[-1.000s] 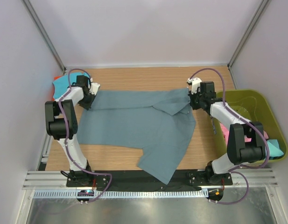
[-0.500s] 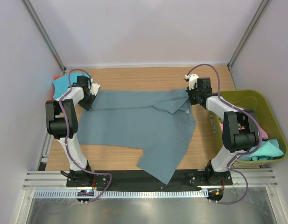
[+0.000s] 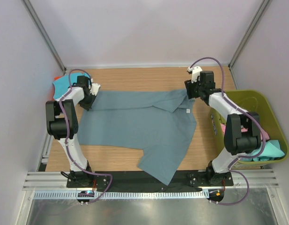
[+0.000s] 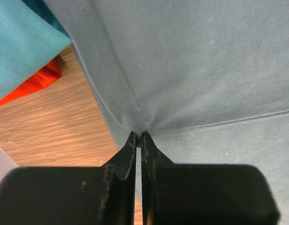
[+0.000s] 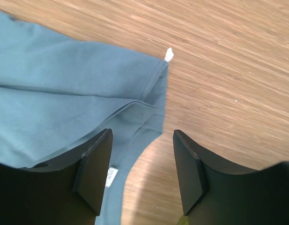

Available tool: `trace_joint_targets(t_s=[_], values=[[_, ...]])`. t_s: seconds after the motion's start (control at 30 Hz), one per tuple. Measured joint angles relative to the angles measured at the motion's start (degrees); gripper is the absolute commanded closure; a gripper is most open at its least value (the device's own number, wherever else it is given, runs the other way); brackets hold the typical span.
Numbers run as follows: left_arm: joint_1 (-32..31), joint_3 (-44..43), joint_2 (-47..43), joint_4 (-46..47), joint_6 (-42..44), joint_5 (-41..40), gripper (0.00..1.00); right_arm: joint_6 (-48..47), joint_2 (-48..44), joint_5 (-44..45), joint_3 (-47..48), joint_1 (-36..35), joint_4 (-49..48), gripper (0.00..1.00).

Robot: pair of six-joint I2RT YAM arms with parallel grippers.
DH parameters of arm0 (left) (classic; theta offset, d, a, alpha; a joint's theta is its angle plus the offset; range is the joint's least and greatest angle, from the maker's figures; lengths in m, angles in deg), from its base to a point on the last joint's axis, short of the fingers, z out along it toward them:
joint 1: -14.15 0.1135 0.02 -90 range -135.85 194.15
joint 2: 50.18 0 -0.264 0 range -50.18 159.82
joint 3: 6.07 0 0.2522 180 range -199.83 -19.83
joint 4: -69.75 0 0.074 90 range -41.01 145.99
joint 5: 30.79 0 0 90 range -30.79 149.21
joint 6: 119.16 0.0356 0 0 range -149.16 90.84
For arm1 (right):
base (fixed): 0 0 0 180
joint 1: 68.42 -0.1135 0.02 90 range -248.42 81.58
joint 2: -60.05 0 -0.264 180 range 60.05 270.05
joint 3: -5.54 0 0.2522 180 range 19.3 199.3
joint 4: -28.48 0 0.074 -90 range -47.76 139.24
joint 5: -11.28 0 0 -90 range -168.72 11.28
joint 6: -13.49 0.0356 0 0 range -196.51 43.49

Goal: Fold and stack the t-shirts
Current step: Fold the tshirt

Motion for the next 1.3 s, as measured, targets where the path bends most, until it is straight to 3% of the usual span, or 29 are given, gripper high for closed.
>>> trace_joint_targets(t_s=[0.23, 0.47, 1.3], values=[[0.0, -0.2, 0.0, -0.1, -0.8, 0.0, 1.0, 10.8, -8.5, -12.6, -1.5, -1.3, 3.9, 0.49], [0.0, -0.2, 0.0, -0.2, -1.0, -0.2, 1.0, 22.9, -5.3, -22.3, -10.2, -3.0, 4.3, 0.51], [0.0, -1.2, 0.0, -0.7, -1.0, -0.2, 1.0, 27.3, 6.9, -23.5, -6.5, -3.4, 1.5, 0.51]])
